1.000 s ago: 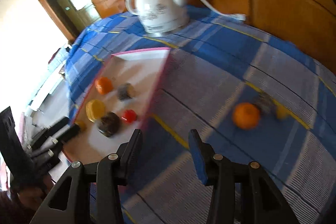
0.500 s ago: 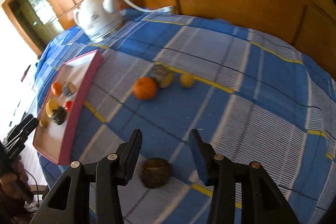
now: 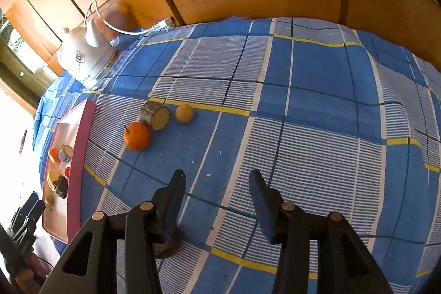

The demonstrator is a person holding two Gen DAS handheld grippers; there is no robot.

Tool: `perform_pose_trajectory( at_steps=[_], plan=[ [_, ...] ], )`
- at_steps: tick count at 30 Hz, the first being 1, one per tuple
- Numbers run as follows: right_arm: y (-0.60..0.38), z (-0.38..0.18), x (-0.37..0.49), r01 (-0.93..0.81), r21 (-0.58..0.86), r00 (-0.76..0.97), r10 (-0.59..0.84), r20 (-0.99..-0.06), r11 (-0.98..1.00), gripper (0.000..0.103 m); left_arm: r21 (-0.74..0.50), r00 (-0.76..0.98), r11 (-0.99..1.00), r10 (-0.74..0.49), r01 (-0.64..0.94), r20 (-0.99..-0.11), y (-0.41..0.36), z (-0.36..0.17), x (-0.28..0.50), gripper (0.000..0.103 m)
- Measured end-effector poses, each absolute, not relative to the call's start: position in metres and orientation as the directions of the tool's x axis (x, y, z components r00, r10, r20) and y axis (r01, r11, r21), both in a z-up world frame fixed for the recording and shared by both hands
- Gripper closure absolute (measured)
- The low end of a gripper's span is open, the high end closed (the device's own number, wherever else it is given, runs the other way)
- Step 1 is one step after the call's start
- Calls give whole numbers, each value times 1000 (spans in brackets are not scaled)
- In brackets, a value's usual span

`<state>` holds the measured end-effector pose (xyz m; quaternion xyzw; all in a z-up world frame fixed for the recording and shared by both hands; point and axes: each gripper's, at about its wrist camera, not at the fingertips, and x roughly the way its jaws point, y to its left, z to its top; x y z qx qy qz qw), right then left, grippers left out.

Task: Organize fruits
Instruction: 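Move the left tool to the orange and close its fingers on it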

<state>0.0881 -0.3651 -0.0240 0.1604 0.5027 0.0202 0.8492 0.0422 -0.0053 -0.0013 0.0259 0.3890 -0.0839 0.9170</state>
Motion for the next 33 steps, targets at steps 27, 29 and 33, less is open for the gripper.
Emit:
perform_pose_trajectory(
  at_steps=[27, 29, 33],
  plan=[
    [-383, -16, 88, 216, 365, 506, 216, -835, 906, 55, -110, 467, 879, -348, 463, -813, -149, -21, 124, 41],
    [-382, -15, 88, 210, 373, 507, 226, -832, 904, 55, -107, 459, 873, -350, 476, -817, -160, -25, 135, 41],
    [-378, -14, 89, 194, 381, 506, 240, -829, 904, 55, -103, 446, 860, -357, 500, -821, -178, -32, 152, 41]
  ],
)
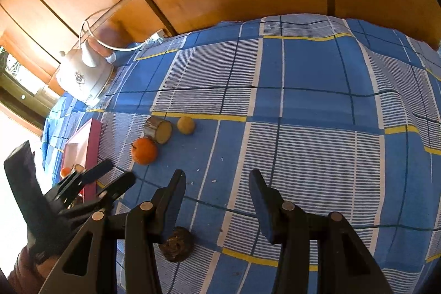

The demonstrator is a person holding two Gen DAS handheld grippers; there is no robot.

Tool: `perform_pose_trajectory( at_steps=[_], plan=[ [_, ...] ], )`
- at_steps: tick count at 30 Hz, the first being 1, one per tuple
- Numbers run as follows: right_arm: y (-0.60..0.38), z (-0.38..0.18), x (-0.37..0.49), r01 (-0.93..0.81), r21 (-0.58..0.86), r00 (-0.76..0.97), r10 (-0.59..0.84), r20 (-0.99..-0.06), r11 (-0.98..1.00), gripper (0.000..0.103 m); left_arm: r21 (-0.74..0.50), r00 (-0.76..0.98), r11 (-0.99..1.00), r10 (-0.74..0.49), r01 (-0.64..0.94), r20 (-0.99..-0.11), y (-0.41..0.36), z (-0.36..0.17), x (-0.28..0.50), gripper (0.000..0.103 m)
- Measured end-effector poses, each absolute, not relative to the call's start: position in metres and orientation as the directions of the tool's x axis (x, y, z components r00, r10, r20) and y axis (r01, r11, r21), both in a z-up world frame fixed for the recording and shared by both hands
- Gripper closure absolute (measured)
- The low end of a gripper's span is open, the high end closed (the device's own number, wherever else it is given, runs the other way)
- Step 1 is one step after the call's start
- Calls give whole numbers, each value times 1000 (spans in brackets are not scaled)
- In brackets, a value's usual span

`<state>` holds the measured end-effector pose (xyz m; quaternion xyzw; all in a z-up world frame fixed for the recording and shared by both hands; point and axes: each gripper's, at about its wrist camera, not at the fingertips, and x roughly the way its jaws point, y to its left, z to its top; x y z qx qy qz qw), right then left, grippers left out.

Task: Organize fruits
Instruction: 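Move the left tool to the orange and close its fingers on it, then lift the orange with the left tool while the right tool grasps another dark brown fruit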

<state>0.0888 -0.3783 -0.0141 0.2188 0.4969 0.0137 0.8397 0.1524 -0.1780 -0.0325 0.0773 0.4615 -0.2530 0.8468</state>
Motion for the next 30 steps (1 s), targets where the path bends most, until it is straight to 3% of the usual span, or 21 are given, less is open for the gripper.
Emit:
perform_pose_trajectory(
  at_steps=[6, 7, 8, 9, 21, 26, 30],
  plan=[
    [-374, -15, 91, 181, 379, 495, 249, -832, 908, 55, -84, 426, 858, -333, 506, -841, -194, -51, 178, 42],
    [-373, -15, 92, 180, 380, 494, 251, -833, 907, 55, -85, 417, 860, -328, 503, -848, -196, -55, 182, 45],
    [-373, -16, 92, 180, 379, 493, 251, -833, 908, 55, -96, 403, 863, -326, 496, -855, -196, -59, 186, 60],
    [-373, -15, 92, 177, 378, 493, 250, -833, 909, 55, -118, 384, 865, -334, 488, -861, -196, -62, 189, 62],
    [-364, -19, 93, 119, 395, 453, 304, -838, 911, 55, -148, 397, 871, -357, 469, -846, -162, -57, 129, 63],
    [-340, -23, 93, -1, 424, 377, 393, -839, 906, 54, -114, 410, 864, -345, 491, -845, -149, -58, 87, 63],
    [-314, -25, 89, -136, 411, 308, 433, -847, 901, 46, -115, 412, 865, -345, 488, -843, -139, -58, 66, 63]
  ],
)
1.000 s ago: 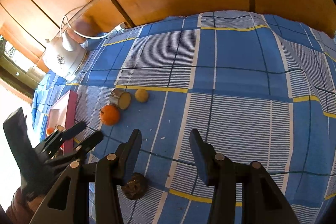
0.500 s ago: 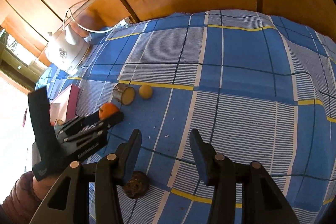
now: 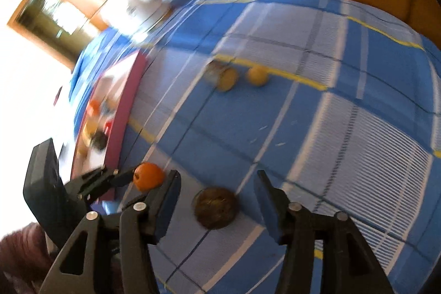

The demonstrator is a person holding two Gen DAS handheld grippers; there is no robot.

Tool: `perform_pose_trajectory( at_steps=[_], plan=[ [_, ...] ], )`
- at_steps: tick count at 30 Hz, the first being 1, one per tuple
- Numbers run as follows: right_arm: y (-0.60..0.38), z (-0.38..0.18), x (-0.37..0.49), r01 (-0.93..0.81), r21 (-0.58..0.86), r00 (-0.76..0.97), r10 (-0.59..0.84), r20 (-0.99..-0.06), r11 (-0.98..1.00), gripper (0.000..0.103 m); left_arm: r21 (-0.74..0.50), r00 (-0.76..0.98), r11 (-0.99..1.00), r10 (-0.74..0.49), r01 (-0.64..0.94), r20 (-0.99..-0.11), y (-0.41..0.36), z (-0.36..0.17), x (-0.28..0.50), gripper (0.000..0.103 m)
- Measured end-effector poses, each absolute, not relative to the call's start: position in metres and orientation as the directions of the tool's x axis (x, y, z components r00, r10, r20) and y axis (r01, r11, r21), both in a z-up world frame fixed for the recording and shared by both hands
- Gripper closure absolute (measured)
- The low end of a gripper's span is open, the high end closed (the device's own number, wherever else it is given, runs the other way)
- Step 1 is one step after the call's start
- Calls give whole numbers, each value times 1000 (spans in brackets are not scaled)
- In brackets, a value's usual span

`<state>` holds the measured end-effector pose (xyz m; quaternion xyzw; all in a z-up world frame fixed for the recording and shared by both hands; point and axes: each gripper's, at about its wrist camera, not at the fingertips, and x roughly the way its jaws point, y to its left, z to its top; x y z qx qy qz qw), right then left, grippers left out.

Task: Organize fruits
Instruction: 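Lift the orange with the left tool while the right tool grasps another dark brown fruit, then carry the orange into the tray and open left tool while right tool holds brown fruit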

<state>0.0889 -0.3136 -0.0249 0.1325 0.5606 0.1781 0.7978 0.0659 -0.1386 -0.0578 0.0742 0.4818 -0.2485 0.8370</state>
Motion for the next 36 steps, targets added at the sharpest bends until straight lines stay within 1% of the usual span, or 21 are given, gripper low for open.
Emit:
perform_pose_trajectory(
  at_steps=[1, 3, 5, 9, 13, 14, 15, 16, 22, 27, 29, 36],
  plan=[
    [-307, -25, 87, -166, 396, 297, 429, -853, 903, 46, -117, 412, 865, -346, 487, -843, -136, -57, 62, 63],
    [-297, -27, 83, -214, 369, 276, 419, -865, 904, 40, -115, 416, 866, -345, 486, -841, -133, -55, 56, 63],
    [-287, -31, 79, -257, 341, 247, 402, -882, 904, 38, -114, 419, 869, -343, 482, -841, -130, -54, 53, 63],
    [-272, -40, 73, -305, 263, 225, 337, -914, 915, 38, -115, 424, 871, -343, 477, -838, -126, -52, 48, 63],
    [-264, -53, 74, -309, 194, 227, 271, -935, 931, 38, -110, 441, 870, -348, 480, -827, -123, -47, 42, 63],
    [-262, -55, 74, -314, 171, 233, 250, -940, 934, 43, -112, 443, 870, -351, 480, -825, -123, -45, 41, 63],
    [-258, -56, 72, -327, 118, 255, 208, -944, 938, 56, -114, 447, 869, -355, 481, -821, -122, -44, 39, 63],
    [-257, -56, 70, -338, 90, 269, 187, -945, 937, 56, -114, 454, 867, -361, 484, -814, -121, -40, 38, 63],
    [-257, -58, 70, -328, 79, 280, 176, -944, 941, 56, -167, 482, 874, -400, 456, -780, -102, -20, 41, 63],
    [-262, -58, 70, -308, 96, 285, 189, -940, 946, 56, -257, 509, 900, -415, 353, -754, -62, -3, 60, 63],
    [-267, -57, 70, -315, 84, 288, 180, -941, 945, 56, -284, 526, 911, -405, 298, -748, -41, 1, 72, 63],
    [-262, -59, 69, -319, 74, 290, 171, -942, 945, 55, -320, 583, 939, -333, 130, -741, 18, 9, 123, 63]
  ],
)
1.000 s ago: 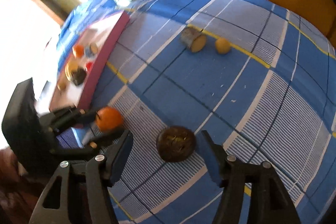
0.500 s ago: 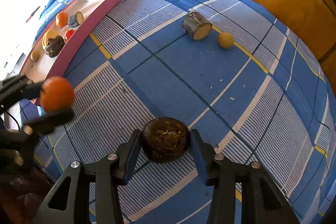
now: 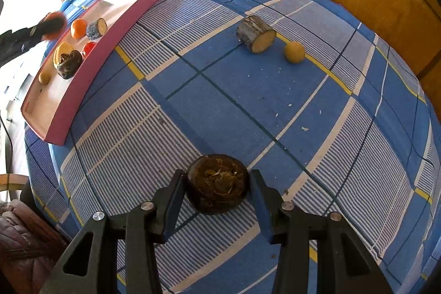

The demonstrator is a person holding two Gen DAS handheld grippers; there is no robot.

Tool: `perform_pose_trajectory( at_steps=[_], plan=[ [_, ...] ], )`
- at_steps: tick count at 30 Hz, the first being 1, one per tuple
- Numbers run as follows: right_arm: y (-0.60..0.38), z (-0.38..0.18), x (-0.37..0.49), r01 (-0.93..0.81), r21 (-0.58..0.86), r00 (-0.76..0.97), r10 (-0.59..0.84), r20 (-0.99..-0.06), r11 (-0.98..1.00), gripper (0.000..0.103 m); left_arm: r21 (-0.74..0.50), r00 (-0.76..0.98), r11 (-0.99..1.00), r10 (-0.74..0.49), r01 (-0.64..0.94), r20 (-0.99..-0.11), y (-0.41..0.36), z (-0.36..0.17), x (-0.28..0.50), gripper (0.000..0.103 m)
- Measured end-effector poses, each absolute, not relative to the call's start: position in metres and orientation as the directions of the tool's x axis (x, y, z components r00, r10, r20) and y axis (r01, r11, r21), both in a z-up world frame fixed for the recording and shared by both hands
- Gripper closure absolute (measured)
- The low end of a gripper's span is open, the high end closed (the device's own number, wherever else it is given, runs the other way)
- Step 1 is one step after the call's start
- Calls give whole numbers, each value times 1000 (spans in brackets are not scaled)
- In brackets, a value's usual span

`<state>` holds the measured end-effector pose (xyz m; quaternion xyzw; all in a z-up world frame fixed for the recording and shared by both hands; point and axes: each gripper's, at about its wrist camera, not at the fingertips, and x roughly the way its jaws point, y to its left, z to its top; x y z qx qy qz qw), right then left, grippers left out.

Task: Organize fruits
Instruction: 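Carry the orange into the tray and open left tool while right tool holds brown fruit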

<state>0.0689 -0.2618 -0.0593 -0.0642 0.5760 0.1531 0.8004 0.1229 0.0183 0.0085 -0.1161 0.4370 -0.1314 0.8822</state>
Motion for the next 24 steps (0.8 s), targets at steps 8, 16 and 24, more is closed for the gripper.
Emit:
perform_pose_trajectory(
  at_steps=[8, 16, 24],
  plan=[
    [-256, -60, 69, -332, 61, 288, 162, -944, 941, 55, -347, 572, 937, -311, 48, -759, 38, -4, 178, 62],
    [-252, -63, 71, -338, 56, 284, 158, -946, 939, 55, -323, 528, 946, -287, 25, -800, 23, -27, 210, 58],
    [-254, -63, 71, -339, 59, 282, 161, -946, 939, 55, -294, 576, 956, -242, 3, -781, 29, -19, 197, 43]
  ],
)
